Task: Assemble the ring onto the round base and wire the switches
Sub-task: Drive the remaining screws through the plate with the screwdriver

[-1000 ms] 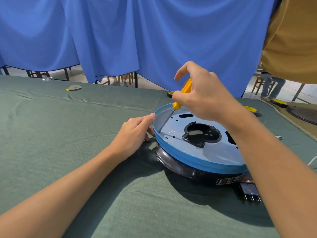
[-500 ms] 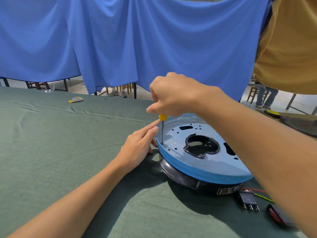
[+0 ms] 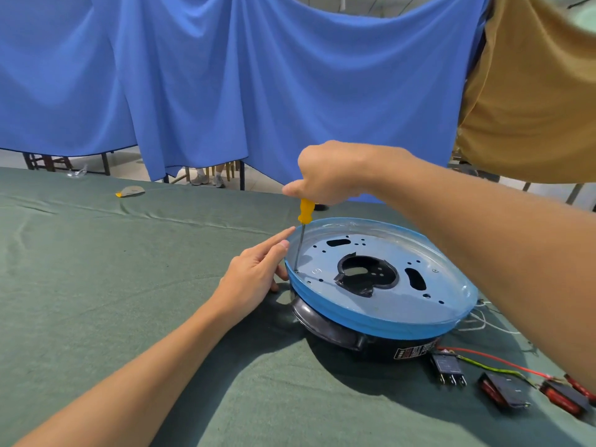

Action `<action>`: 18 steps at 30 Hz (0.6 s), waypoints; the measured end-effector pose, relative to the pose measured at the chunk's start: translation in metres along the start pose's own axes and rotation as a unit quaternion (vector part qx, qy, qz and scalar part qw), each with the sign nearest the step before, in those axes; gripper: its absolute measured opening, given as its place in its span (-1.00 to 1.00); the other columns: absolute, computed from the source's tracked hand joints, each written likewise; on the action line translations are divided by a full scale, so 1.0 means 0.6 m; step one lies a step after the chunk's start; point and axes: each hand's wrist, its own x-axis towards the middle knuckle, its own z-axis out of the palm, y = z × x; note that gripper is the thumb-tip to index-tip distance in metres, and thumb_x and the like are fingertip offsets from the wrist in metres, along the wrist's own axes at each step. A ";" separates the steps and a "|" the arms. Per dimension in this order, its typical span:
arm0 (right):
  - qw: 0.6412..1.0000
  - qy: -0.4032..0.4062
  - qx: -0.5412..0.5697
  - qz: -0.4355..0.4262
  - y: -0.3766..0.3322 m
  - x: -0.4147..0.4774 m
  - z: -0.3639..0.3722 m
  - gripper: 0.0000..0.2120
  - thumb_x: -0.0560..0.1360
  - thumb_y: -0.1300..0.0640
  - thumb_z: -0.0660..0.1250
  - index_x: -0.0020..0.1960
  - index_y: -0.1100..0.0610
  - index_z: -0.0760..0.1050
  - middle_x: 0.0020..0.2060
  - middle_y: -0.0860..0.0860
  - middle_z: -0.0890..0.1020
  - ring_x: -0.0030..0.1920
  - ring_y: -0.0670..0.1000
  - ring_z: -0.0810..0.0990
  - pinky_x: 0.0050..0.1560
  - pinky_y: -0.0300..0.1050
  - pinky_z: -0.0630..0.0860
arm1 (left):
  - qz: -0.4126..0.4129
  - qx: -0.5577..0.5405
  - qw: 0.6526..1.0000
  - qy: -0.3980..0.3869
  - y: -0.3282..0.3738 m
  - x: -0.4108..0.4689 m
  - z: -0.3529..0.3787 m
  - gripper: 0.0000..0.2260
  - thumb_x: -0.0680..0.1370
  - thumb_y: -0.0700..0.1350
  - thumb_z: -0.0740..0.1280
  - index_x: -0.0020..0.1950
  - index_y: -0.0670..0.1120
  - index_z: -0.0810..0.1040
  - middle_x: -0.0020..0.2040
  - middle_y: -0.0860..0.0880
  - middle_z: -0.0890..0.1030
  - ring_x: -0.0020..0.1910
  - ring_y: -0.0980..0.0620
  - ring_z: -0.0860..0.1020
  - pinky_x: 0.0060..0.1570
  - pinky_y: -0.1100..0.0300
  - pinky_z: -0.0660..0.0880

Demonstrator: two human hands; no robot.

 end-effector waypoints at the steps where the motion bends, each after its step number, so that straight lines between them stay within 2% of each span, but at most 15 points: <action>1: 1.000 -0.007 -0.002 -0.002 0.000 -0.003 0.000 -0.51 0.59 -0.17 0.17 -0.37 0.14 0.32 -0.55 0.00 0.41 -0.48 -0.01 0.38 -0.46 -0.17 0.21 | 0.000 -0.002 1.000 0.000 0.001 0.000 0.000 -0.73 0.66 0.07 0.15 0.25 0.42 0.47 -0.06 -0.08 0.68 -0.29 0.18 0.55 -0.20 0.19 0.59; 3: 0.999 -0.037 -0.014 -0.011 -0.004 -0.009 -0.006 -0.56 0.56 -0.14 0.21 -0.36 0.13 0.34 -0.49 0.02 0.43 -0.47 0.03 0.41 -0.44 -0.18 0.25 | 0.002 -0.008 1.000 0.000 0.005 -0.002 0.000 -0.73 0.66 0.07 0.15 0.20 0.46 0.46 -0.10 -0.08 0.68 -0.33 0.20 0.54 -0.26 0.29 0.54; 5: 0.998 -0.053 -0.010 -0.034 -0.009 -0.013 -0.012 -0.71 0.54 -0.03 0.24 -0.25 0.15 0.47 -0.39 0.07 0.54 -0.38 0.09 0.48 -0.41 -0.17 0.32 | 0.004 -0.013 1.000 0.005 0.007 -0.004 0.000 -0.69 0.66 0.07 0.15 0.08 0.56 0.43 -0.14 -0.06 0.67 -0.36 0.20 0.55 -0.29 0.34 0.52; 7: 0.998 -0.026 0.009 -0.058 -0.016 -0.014 -0.010 -0.77 0.53 -0.01 0.27 -0.03 0.16 0.54 -0.20 0.09 0.61 -0.18 0.09 0.52 -0.36 -0.12 0.36 | 0.005 -0.018 1.000 0.011 0.009 -0.004 0.000 -0.65 0.66 0.05 0.16 0.01 0.60 0.42 -0.14 -0.04 0.67 -0.38 0.20 0.55 -0.32 0.35 0.50; 9: 0.997 0.015 0.025 -0.066 -0.023 -0.012 0.000 -0.82 0.52 0.01 0.28 -0.08 0.12 0.49 -0.21 0.06 0.55 -0.12 0.09 0.49 -0.34 -0.11 0.35 | 0.006 -0.023 1.000 0.014 0.010 -0.004 0.001 -0.67 0.66 0.04 0.17 0.04 0.56 0.44 -0.12 -0.06 0.67 -0.39 0.19 0.55 -0.33 0.35 0.49; 10: 0.997 0.026 0.034 -0.059 -0.026 -0.011 0.004 -0.83 0.52 0.03 0.27 -0.18 0.10 0.44 -0.27 0.05 0.50 -0.16 0.10 0.47 -0.36 -0.12 0.34 | 0.005 -0.023 1.000 0.014 0.011 -0.004 0.001 -0.70 0.66 0.04 0.17 0.06 0.53 0.45 -0.12 -0.07 0.67 -0.39 0.19 0.54 -0.33 0.35 0.49; 12: 0.999 0.027 0.035 -0.032 -0.032 -0.013 0.002 -0.69 0.54 0.01 0.25 -0.33 0.10 0.31 -0.38 0.03 0.41 -0.31 0.09 0.44 -0.39 -0.14 0.28 | 0.004 -0.027 1.000 0.013 0.013 -0.005 0.001 -0.70 0.66 0.04 0.16 0.06 0.52 0.45 -0.11 -0.05 0.67 -0.39 0.20 0.54 -0.34 0.36 0.49; 14: 1.000 -0.001 -0.010 -0.023 -0.036 -0.017 -0.009 -0.61 0.55 -0.08 0.24 -0.35 0.11 0.31 -0.46 0.01 0.41 -0.44 0.01 0.39 -0.46 -0.20 0.25 | 0.003 -0.028 0.999 0.014 0.015 -0.007 0.000 -0.67 0.65 0.05 0.16 0.01 0.57 0.44 -0.13 -0.01 0.67 -0.38 0.21 0.55 -0.34 0.38 0.49; 16: 0.998 -0.036 -0.042 -0.030 -0.037 -0.019 -0.018 -0.73 0.56 -0.01 0.20 -0.23 0.13 0.36 -0.44 0.01 0.44 -0.48 -0.02 0.37 -0.56 -0.28 0.23 | 0.002 -0.027 1.000 0.014 0.015 -0.007 0.000 -0.65 0.65 0.05 0.16 -0.01 0.59 0.43 -0.12 0.02 0.67 -0.38 0.22 0.56 -0.34 0.39 0.49; 18: 0.999 -0.040 -0.006 -0.029 -0.033 -0.016 -0.016 -0.88 0.55 0.10 0.18 0.00 0.16 0.35 -0.35 0.03 0.46 -0.43 -0.01 0.37 -0.54 -0.23 0.24 | 0.002 -0.024 1.000 0.010 0.015 -0.006 0.000 -0.68 0.66 0.05 0.15 0.05 0.55 0.44 -0.08 0.04 0.68 -0.37 0.22 0.55 -0.32 0.36 0.51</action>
